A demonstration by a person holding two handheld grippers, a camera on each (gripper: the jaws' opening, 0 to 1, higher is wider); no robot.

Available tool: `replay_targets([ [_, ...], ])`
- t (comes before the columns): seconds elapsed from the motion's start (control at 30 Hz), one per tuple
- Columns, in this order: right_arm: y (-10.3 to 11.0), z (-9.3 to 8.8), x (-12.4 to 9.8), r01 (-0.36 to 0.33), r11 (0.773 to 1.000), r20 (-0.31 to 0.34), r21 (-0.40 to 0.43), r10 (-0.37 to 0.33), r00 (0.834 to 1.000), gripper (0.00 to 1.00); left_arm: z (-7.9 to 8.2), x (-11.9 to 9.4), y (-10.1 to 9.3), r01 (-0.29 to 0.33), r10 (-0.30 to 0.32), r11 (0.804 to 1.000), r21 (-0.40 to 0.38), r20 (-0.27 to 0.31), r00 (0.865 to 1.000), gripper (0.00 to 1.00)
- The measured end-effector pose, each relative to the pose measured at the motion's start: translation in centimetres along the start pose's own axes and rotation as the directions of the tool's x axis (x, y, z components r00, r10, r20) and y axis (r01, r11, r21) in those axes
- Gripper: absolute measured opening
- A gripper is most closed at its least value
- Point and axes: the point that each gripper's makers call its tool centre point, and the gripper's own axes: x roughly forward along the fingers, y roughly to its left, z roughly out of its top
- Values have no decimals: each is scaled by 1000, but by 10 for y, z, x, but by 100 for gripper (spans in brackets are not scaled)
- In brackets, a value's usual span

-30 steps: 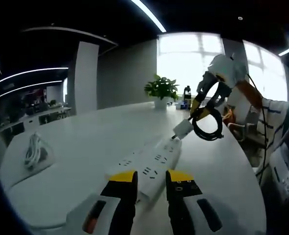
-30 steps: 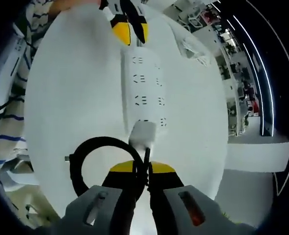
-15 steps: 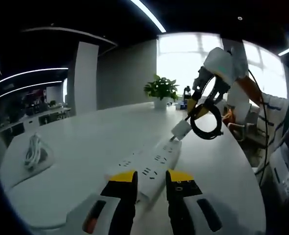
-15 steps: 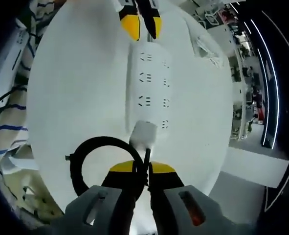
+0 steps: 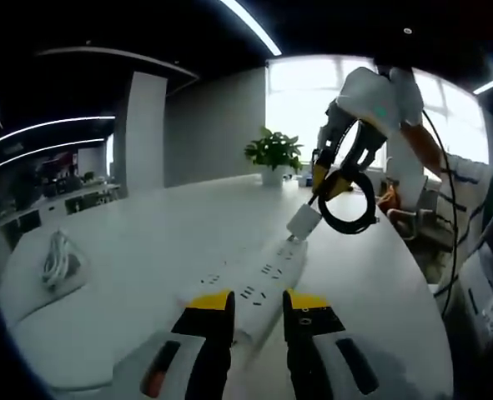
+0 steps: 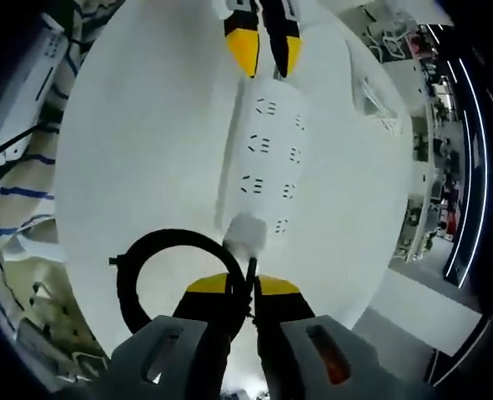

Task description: Straighten the power strip on the desk, plug the charger into it

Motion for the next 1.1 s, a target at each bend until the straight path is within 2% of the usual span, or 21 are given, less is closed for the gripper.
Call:
replay_targets([
  [0.5,-2,6,1,-58,990,-30,-130,54,998,9,1,-2,1,-4,4,1000,1,1,1000,23],
  [0.9,-10,13,1,-109,981,-83,-163,96,992,8,2,-3,3,-9,9,1000,-4,7,1000,23],
  [0.97,-11,16,2,-111,978,-81,-177,98,992,8,2,-3,3,-8,8,1000,-2,8,1000,23],
  [1.0,-13,24,9,-96,973,-46,-210,89,995,8,2,-4,2,-6,6,1000,-1,9,1000,23],
  [1.07,-11,22,10,-121,972,-79,-200,107,991,6,3,-4,1,-3,3,1000,0,11,1000,23],
  [1.1,-12,25,8,-124,972,-73,-200,112,991,5,3,-4,1,-3,3,1000,0,12,1000,23],
])
